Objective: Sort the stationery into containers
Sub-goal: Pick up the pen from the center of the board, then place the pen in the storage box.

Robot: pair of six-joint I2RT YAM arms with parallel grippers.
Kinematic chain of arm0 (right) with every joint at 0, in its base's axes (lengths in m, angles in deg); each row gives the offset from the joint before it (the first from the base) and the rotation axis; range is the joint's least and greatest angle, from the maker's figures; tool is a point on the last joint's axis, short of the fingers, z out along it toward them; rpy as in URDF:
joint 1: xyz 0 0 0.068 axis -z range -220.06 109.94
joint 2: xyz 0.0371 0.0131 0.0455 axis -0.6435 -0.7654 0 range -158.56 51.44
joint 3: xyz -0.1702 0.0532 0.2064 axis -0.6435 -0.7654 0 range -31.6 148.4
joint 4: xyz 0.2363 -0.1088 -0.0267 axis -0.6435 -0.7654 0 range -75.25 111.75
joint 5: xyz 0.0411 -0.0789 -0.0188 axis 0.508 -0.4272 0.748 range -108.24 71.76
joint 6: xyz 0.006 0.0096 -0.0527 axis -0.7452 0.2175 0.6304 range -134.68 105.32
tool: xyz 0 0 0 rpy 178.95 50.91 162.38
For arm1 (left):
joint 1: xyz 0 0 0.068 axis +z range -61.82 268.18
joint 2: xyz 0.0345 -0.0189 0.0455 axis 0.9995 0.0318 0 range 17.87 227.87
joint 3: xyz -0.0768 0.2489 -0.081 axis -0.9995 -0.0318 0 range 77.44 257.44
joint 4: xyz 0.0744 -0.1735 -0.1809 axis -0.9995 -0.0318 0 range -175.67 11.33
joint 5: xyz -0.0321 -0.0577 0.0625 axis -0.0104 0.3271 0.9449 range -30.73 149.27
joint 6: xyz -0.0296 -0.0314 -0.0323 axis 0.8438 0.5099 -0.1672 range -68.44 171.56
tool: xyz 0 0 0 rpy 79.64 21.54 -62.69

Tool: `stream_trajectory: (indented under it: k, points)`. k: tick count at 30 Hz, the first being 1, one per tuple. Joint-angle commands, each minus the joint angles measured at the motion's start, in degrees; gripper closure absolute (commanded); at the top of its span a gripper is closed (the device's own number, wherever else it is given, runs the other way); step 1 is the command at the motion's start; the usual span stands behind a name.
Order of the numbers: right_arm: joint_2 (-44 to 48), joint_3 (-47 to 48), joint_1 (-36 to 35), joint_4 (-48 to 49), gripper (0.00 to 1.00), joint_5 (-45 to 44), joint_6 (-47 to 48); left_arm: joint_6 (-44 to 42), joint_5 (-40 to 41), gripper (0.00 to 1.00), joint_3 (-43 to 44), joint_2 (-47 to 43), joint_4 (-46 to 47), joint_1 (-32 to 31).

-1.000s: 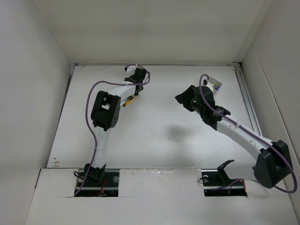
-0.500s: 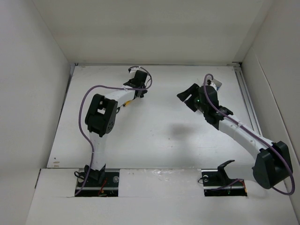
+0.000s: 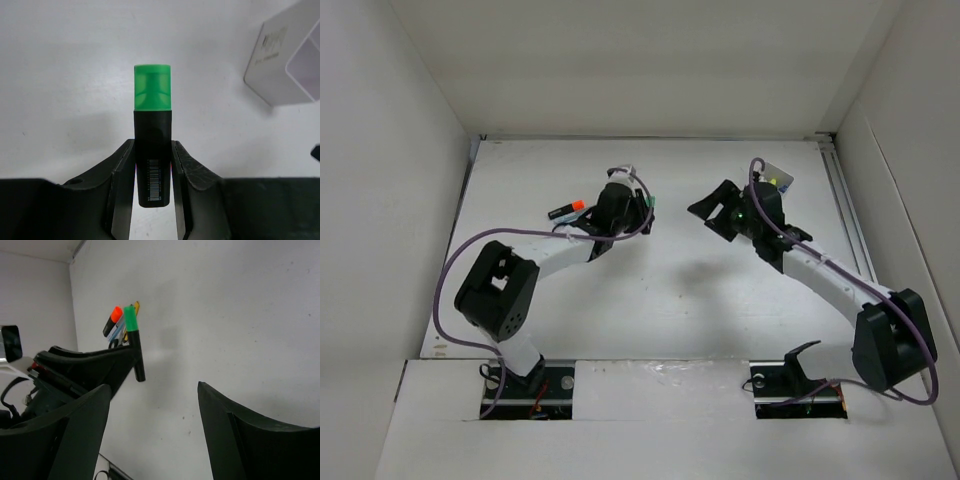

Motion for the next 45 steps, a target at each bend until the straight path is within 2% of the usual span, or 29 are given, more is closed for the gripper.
stream_trajectory:
  k: [1, 6, 12, 17, 21, 29, 32, 35, 38, 39, 42, 43, 45]
  points:
    - [-0.8, 0.5, 1.0, 5.8, 0.24, 7.4, 1.0, -2.4, -5.2, 0.97, -3.6, -4.2, 6.0, -2.0]
    - [-5.0, 1.8, 0.4, 6.4, 0.24, 11.3, 2.0, -4.1, -4.5, 0.95, -6.1, -7.4, 7.2, -5.7]
    - [-9.5, 3.5, -0.1, 6.4, 0.24, 13.8, 2.1, -4.1, -6.8, 0.95, -7.9, -8.0, 9.5, -6.2]
    - [-10.1, 3.5, -0.1, 6.4, 0.24, 15.0, 2.1, -5.2, -5.7, 0.95, -7.3, -8.0, 9.5, -10.0]
    - [-10.8, 4.1, -0.7, 6.4, 0.25, 14.4, 2.7, -5.2, -6.4, 0.95, -6.7, -6.9, 9.5, -10.5]
    - [-10.8, 4.1, -0.7, 6.4, 0.35, 13.7, 2.7, -5.8, -11.3, 0.94, -7.2, -7.5, 10.0, -10.5]
    - [-10.2, 3.5, -0.7, 6.9, 0.47, 11.9, 2.7, -6.4, -11.3, 0.93, -7.2, -8.0, 10.0, -10.5]
    - [-10.8, 3.5, -0.7, 6.9, 0.5, 12.8, 2.7, -6.9, -11.9, 0.93, -7.7, -8.0, 10.0, -10.5]
    - [-10.8, 3.5, -0.7, 6.9, 0.58, 12.9, 2.7, -6.9, -12.5, 0.92, -7.7, -8.0, 10.0, -10.5]
    - [-10.8, 3.5, -0.7, 6.9, 0.65, 12.9, 2.7, -6.9, -12.5, 0.92, -7.7, -8.0, 10.0, -10.5]
    - [-10.8, 3.5, -0.7, 6.9, 0.75, 13.4, 2.7, -6.9, -11.2, 0.85, -8.3, -8.6, 10.0, -10.5]
    - [-10.8, 3.5, -0.7, 6.9, 0.84, 13.4, 2.7, -6.9, -11.2, 0.82, -8.3, -8.6, 10.0, -10.5]
    - [-10.8, 3.5, -0.7, 6.9, 0.89, 12.5, 2.7, -6.9, -9.8, 0.71, -8.3, -8.6, 10.0, -10.5]
